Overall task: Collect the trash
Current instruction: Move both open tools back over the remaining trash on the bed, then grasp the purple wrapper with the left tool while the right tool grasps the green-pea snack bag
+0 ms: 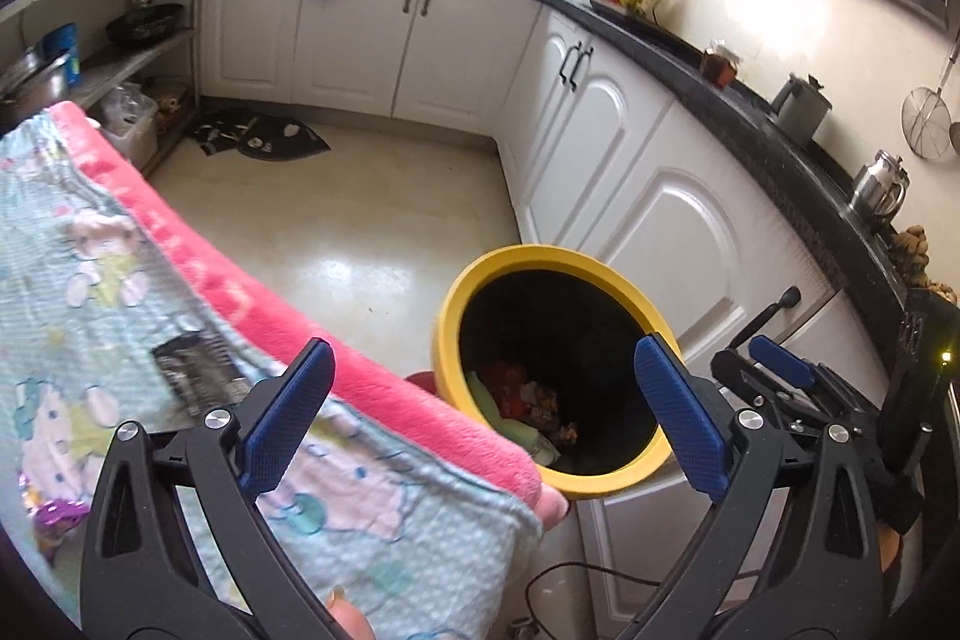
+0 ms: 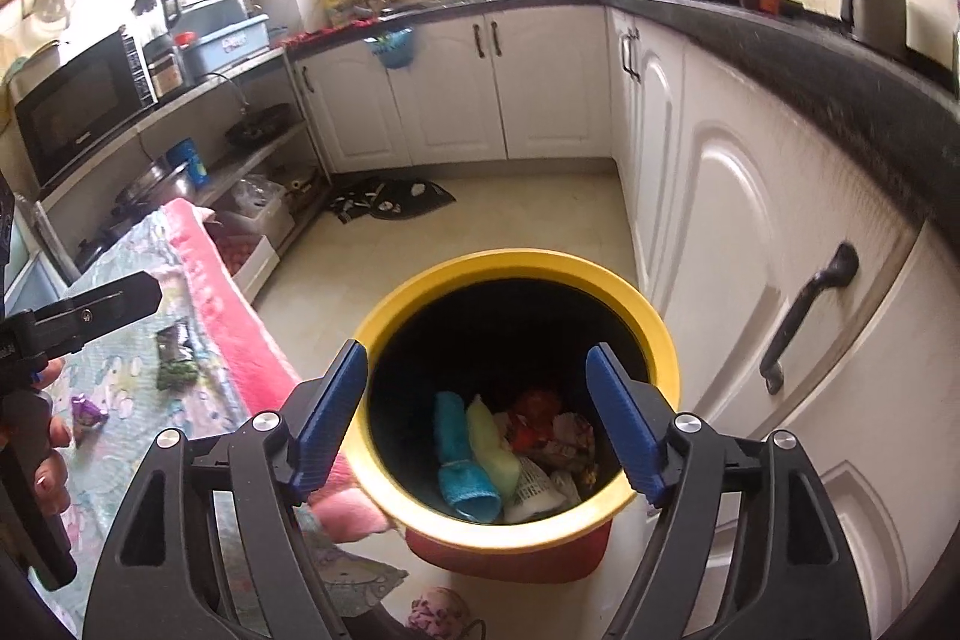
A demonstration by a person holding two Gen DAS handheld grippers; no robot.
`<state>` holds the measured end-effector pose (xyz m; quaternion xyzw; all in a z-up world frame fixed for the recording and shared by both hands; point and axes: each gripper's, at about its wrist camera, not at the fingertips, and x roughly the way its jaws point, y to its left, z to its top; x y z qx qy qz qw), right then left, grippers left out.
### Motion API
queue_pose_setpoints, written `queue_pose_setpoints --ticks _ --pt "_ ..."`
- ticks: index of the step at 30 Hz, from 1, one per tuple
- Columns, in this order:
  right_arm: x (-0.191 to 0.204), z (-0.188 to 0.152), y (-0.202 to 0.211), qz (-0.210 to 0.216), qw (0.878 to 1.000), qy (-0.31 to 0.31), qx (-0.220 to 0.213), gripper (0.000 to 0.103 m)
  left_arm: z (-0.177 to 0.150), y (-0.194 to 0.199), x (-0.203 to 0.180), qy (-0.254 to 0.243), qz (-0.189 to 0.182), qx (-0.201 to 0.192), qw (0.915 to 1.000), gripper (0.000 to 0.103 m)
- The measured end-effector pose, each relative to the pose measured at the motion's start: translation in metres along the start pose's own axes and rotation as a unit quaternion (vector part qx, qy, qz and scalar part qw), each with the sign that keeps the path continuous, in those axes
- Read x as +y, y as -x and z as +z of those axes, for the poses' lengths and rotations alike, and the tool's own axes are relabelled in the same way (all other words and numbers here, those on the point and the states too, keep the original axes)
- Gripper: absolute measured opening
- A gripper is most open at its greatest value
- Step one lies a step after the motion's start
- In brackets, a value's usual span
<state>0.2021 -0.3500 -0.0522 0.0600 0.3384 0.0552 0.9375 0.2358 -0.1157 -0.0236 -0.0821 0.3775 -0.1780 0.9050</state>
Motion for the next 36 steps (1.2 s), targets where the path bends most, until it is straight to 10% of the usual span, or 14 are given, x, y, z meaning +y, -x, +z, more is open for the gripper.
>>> queue_pose_setpoints --ticks 21,36 --pt "0.134 0.01 0.027 0.105 0.987 0.118 -0.023 0.077 -0.03 0.11 0.097 0.061 0.101 -0.063 0.991 0.092" --pt "0.22 -0.002 -0.04 0.153 0.969 0.187 0.046 0.077 -0.085 0.135 0.191 0.108 0.155 -0.016 0.9818 0.092"
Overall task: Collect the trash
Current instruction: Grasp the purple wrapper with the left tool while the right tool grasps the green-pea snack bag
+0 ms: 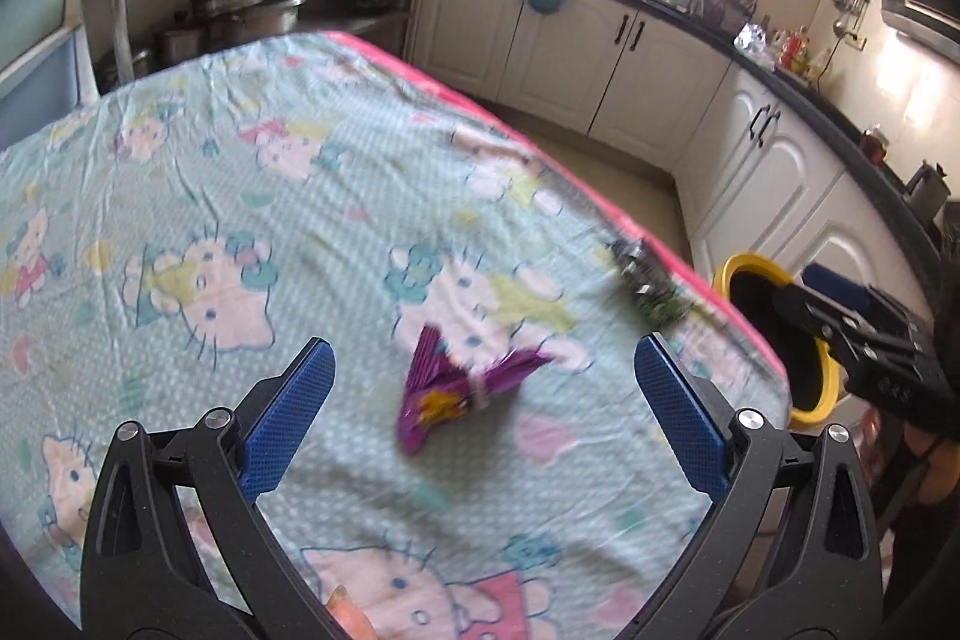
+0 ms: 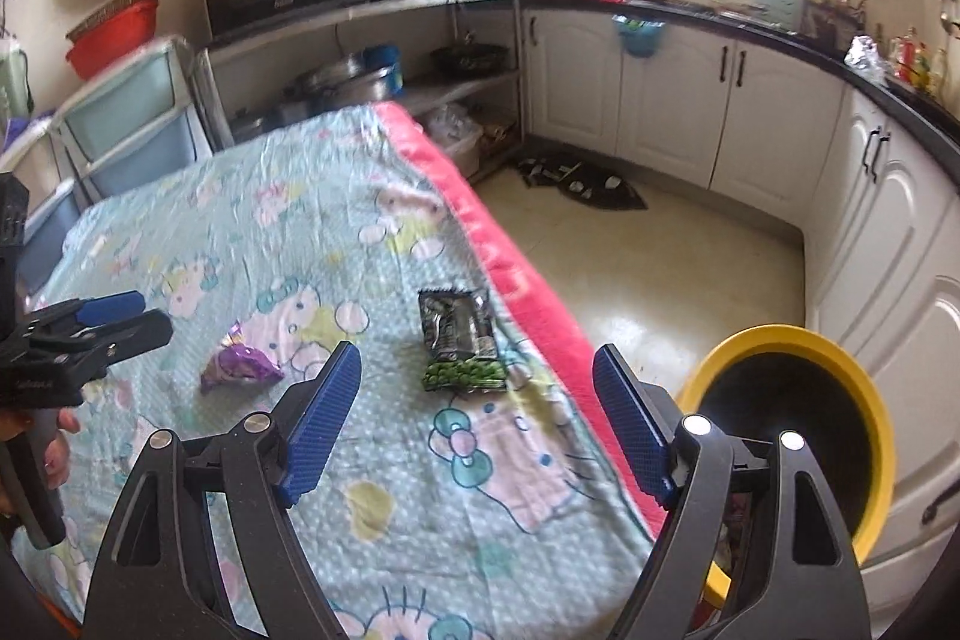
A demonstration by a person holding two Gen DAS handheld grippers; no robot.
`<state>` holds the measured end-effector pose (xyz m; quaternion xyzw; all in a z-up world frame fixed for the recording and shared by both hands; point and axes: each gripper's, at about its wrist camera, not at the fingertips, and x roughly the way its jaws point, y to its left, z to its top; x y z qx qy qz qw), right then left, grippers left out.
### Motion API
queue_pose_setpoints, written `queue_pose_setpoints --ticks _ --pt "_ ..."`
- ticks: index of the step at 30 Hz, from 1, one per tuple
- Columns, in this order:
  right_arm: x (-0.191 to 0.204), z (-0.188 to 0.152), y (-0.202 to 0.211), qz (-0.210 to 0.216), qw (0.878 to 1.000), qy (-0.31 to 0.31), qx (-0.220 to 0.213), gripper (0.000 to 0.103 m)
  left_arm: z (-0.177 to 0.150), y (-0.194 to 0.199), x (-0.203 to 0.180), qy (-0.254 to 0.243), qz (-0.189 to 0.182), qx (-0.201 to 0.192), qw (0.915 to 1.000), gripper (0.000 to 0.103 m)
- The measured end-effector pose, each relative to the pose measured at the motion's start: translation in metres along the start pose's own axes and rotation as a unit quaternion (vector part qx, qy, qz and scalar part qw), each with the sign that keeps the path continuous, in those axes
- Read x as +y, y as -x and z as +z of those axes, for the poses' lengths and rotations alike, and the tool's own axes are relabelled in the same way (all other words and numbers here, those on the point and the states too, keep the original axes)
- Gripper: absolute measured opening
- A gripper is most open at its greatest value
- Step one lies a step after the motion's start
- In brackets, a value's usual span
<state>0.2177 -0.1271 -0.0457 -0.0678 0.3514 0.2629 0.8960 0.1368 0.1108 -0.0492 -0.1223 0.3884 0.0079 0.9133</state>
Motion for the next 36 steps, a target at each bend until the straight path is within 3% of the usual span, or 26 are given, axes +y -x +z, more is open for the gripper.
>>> queue_pose_setpoints --ticks 4,10,16,20,22,24,30,36 --pt "0.005 -0.003 -0.032 0.003 1.0 0.012 0.028 0.077 -0.01 -0.02 0.009 0.004 -0.023 0.03 0.9993 0.092" --pt "0.007 -0.002 -0.069 0.01 0.998 0.023 0.059 0.076 -0.013 -0.048 0.012 0.005 -0.029 0.052 0.9982 0.092" --pt "0.01 0.003 -0.095 0.017 0.996 0.032 0.078 0.069 -0.01 -0.067 0.008 -0.005 -0.02 0.061 0.9979 0.092" --pt "0.008 0.003 -0.111 0.019 0.995 0.031 0.093 0.057 -0.006 -0.073 0.003 -0.018 -0.006 0.061 0.9979 0.092" --pt "0.008 0.002 -0.116 0.018 0.994 0.031 0.099 0.049 -0.004 -0.076 0.001 -0.018 0.002 0.064 0.9978 0.083" --pt "0.006 0.0 -0.12 0.018 0.994 0.029 0.104 0.045 -0.003 -0.077 0.0 -0.024 0.014 0.063 0.9976 0.064" --pt "-0.001 -0.003 -0.115 0.02 0.995 0.018 0.096 0.041 -0.004 -0.073 -0.001 -0.032 0.015 0.06 0.9976 0.039" --pt "-0.006 -0.01 -0.102 0.026 0.996 0.008 0.089 0.03 -0.003 -0.069 -0.003 -0.029 0.003 0.061 0.9977 0.025"
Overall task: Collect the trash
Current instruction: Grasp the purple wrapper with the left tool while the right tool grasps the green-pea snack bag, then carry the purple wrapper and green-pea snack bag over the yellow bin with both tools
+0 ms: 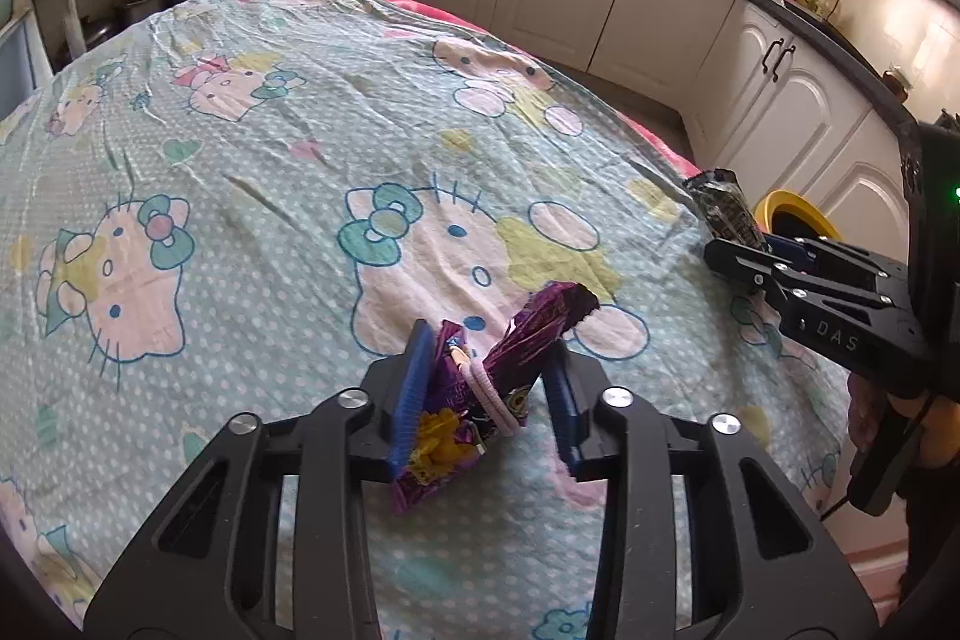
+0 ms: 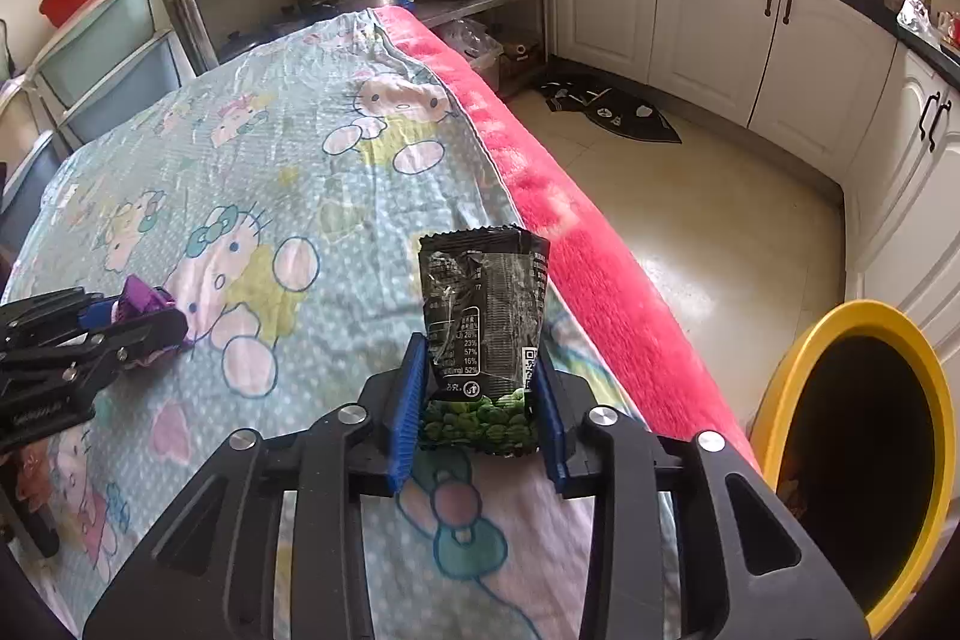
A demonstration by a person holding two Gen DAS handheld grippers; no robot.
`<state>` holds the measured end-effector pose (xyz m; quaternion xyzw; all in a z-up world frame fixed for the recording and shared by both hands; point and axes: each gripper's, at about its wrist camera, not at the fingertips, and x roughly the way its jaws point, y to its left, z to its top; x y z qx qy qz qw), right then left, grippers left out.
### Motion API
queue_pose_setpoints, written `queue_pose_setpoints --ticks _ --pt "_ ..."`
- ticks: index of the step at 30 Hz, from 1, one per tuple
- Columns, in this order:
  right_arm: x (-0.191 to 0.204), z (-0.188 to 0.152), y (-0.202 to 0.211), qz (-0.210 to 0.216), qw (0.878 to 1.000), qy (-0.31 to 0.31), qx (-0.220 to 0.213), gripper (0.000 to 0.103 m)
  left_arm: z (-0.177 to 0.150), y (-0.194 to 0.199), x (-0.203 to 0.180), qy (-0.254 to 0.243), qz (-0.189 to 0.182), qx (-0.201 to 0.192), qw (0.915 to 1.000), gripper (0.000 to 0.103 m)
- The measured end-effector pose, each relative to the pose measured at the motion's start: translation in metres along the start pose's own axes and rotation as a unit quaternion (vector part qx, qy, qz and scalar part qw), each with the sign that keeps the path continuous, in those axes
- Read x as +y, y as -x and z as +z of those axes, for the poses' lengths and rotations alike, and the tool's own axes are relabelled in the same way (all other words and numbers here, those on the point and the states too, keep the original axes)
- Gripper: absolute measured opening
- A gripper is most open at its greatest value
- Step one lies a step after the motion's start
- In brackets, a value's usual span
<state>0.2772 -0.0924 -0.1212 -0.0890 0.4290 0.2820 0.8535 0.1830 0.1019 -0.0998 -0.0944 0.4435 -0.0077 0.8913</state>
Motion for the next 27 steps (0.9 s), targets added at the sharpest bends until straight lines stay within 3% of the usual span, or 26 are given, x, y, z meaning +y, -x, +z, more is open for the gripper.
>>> queue_pose_setpoints --ticks 3,14,27 --pt "-0.002 -0.006 0.01 0.002 1.0 -0.003 -0.006 0.03 0.0 0.005 -0.005 0.0 -0.008 -0.005 1.0 0.019" --pt "-0.018 -0.022 0.068 -0.001 0.998 -0.023 -0.052 0.03 0.013 0.029 -0.055 -0.034 -0.044 -0.035 0.9978 0.017" --pt "-0.068 -0.041 0.144 -0.047 0.991 -0.063 -0.11 0.03 0.035 0.041 -0.129 -0.086 -0.083 -0.061 0.991 0.017"
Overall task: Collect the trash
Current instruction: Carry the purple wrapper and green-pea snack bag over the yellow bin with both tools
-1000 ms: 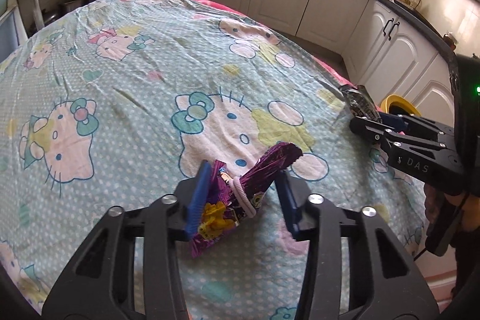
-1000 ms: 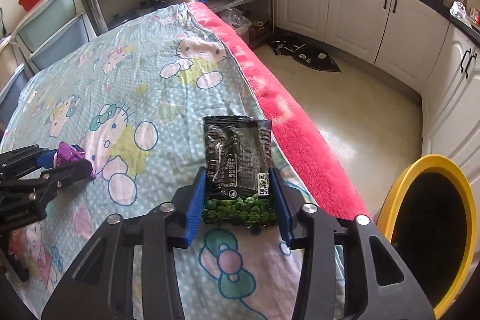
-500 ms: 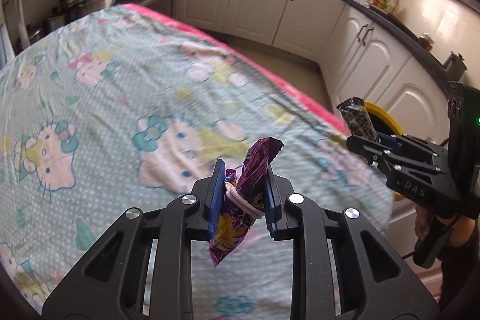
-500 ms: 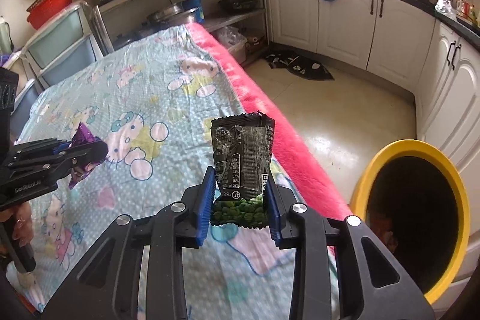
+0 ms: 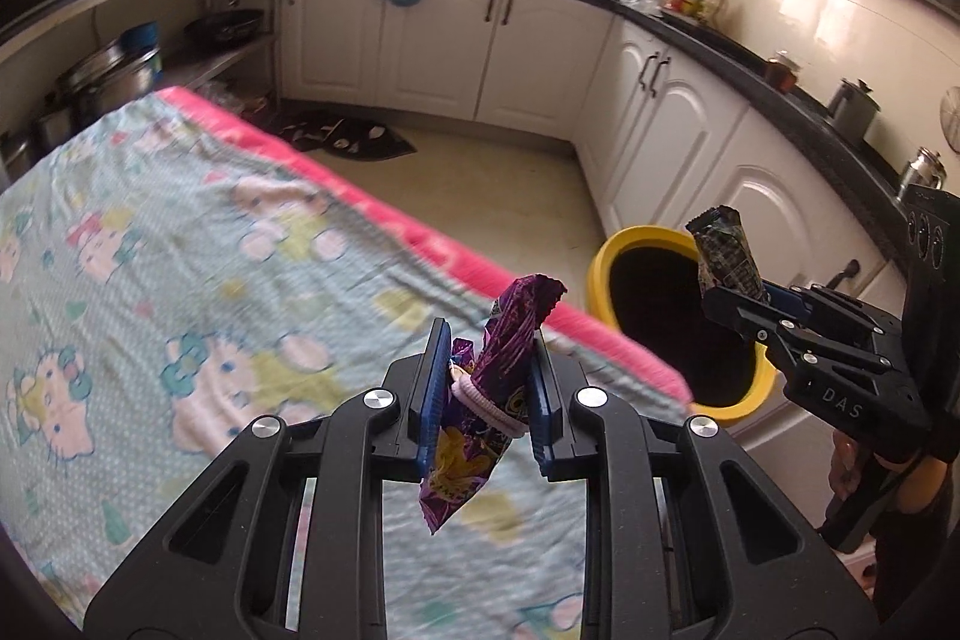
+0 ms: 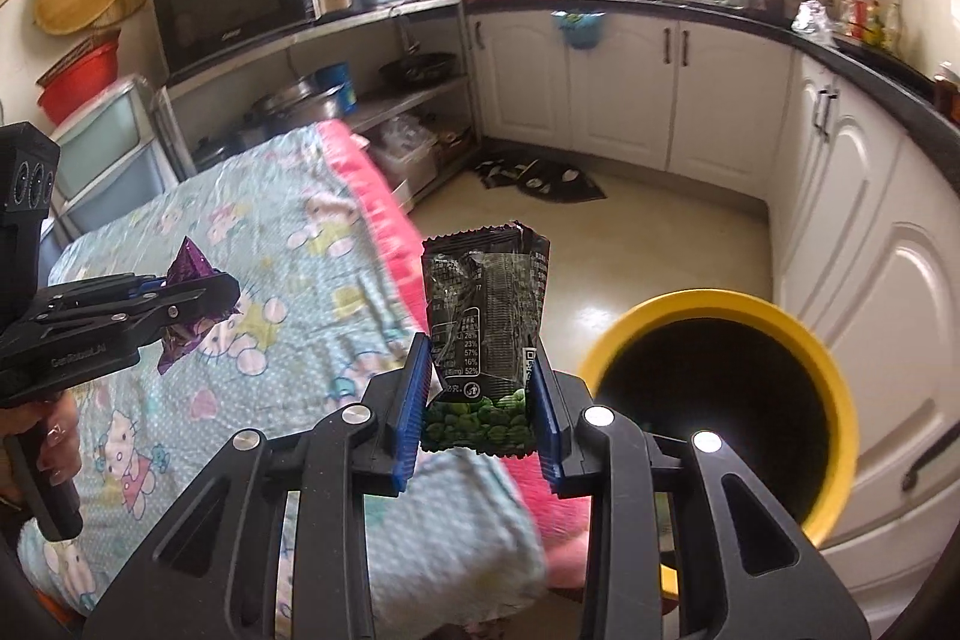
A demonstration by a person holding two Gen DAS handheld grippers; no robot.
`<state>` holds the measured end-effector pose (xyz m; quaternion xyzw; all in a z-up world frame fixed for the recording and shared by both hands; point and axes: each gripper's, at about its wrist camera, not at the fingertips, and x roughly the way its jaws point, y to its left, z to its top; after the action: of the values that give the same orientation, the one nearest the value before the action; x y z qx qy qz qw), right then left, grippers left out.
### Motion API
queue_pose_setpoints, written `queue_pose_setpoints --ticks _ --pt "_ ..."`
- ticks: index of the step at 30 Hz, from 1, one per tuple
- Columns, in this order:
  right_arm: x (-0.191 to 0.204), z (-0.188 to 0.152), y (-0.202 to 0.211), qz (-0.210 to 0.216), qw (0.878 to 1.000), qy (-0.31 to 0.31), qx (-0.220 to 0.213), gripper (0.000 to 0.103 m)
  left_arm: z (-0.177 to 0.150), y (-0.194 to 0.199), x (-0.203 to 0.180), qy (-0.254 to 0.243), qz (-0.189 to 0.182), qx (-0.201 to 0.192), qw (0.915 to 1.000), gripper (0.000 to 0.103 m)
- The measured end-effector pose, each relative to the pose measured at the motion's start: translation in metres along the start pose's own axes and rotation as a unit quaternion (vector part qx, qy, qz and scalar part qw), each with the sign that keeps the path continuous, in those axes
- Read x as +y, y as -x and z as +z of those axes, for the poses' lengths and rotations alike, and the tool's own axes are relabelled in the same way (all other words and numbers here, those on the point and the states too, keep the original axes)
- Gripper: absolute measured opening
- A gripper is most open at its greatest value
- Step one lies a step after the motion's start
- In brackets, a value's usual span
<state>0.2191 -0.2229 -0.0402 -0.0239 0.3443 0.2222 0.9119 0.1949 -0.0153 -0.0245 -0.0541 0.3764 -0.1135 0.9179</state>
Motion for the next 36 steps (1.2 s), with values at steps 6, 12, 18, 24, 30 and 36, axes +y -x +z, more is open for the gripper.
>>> queue_pose_setpoints --ticks 6,12,18,24,30,36 --pt "-0.027 0.001 0.028 -0.031 0.999 -0.019 -0.025 0.03 0.015 -0.004 -0.03 -0.023 -0.019 -0.009 0.9995 0.017" --pt "-0.05 0.0 0.048 -0.053 0.997 -0.036 -0.041 0.03 0.029 -0.009 -0.059 -0.045 -0.038 -0.018 0.9981 0.017" --pt "-0.072 -0.003 0.065 -0.075 0.994 -0.052 -0.055 0.03 0.039 -0.013 -0.083 -0.065 -0.052 -0.024 0.9963 0.017" --pt "-0.091 -0.004 0.079 -0.096 0.991 -0.065 -0.066 0.03 0.045 -0.019 -0.106 -0.081 -0.068 -0.026 0.994 0.017" --pt "-0.106 -0.006 0.089 -0.115 0.987 -0.077 -0.075 0.03 0.049 -0.028 -0.127 -0.096 -0.081 -0.025 0.9918 0.017" --pt "-0.124 -0.011 0.096 -0.131 0.984 -0.091 -0.081 0.03 0.05 -0.039 -0.146 -0.104 -0.094 -0.021 0.9899 0.017"
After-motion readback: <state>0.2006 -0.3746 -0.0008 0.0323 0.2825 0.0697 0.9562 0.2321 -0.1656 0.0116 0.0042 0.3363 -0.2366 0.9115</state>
